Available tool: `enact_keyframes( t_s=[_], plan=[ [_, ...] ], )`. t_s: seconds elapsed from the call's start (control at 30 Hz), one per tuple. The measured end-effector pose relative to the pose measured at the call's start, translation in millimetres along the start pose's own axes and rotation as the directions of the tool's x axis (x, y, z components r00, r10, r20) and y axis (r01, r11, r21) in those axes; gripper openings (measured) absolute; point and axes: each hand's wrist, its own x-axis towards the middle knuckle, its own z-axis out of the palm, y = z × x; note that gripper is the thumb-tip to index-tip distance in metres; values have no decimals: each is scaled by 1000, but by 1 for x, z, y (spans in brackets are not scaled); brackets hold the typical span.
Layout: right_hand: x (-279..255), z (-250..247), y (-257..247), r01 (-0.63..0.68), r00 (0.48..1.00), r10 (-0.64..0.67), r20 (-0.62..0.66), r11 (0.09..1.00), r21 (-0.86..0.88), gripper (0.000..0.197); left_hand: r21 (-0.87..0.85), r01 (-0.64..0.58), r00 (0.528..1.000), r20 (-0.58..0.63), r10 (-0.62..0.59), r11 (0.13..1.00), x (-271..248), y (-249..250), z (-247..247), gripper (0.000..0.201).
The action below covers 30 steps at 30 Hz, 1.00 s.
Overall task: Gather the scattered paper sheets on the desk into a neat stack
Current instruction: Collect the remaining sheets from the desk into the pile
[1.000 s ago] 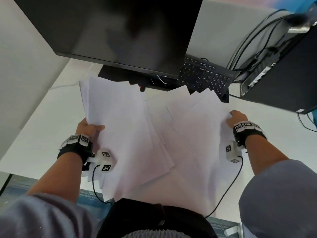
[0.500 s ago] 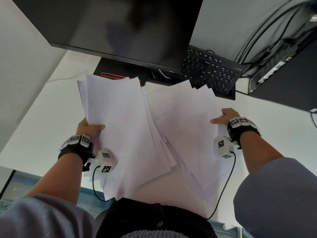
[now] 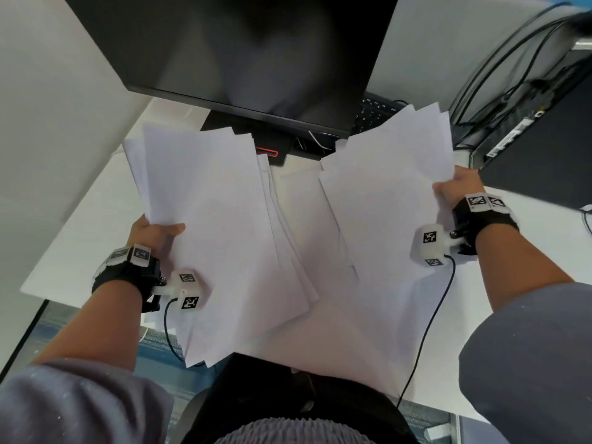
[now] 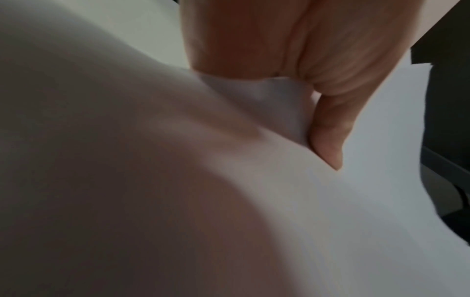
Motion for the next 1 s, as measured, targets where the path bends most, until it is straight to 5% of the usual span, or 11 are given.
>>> enact_keyframes(
  t_s=[0.23,0.4,0.7,0.9,1.0],
  plan=[
    [-24,46,-15,-111,976,138,167,980,-165,45,152,3,991,-136,17,988,-9,-8,-22,44],
    [-33,72,-27,-169,939,249,235,935,-313,62,142,18,991,-134,1,990,-7,-16,-16,31],
    [-41,97,-40,-223,899,271,344,960,-172,101,254,-28,993,-106,56,967,-9,-10,7,44],
    [-46,96,-46,-217,876,274,398,959,-184,102,262,-15,992,-120,48,965,-15,-9,12,43],
    [-45,91,-51,-191,897,220,383,975,-112,84,270,-10,992,-118,43,963,-14,-8,13,42]
  ],
)
